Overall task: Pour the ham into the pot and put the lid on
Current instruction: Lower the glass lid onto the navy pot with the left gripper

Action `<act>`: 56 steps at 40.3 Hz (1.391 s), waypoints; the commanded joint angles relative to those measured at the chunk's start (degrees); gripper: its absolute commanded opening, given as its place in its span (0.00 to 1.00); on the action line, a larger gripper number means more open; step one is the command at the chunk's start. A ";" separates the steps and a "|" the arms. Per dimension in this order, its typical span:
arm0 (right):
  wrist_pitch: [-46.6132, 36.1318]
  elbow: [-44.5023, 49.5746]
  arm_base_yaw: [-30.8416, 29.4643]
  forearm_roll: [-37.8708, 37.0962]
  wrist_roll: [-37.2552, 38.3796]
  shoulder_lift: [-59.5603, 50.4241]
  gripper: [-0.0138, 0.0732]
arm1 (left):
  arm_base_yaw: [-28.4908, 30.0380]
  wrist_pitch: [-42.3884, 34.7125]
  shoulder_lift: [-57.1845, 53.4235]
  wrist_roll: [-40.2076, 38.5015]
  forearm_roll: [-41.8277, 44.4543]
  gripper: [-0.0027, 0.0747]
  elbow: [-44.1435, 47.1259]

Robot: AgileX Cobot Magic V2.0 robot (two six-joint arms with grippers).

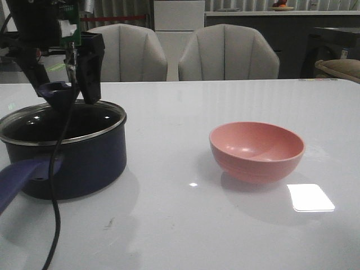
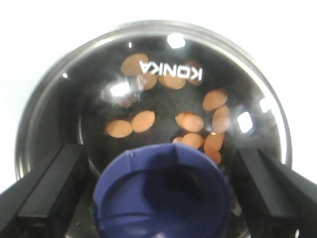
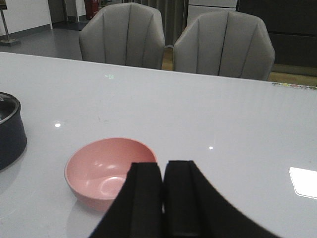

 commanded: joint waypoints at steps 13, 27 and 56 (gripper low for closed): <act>-4.55 -1.73 0.14 0.21 -0.50 0.38 0.33 | -0.38 3.94 -6.91 -0.25 -1.48 0.84 -9.50; -4.55 -1.73 0.14 0.21 -0.50 0.38 0.33 | -0.38 -1.45 -23.32 -0.15 -4.65 0.84 2.58; -4.55 -1.73 0.14 0.21 -0.50 0.38 0.33 | -0.38 -39.08 -75.63 2.76 -5.07 0.84 57.31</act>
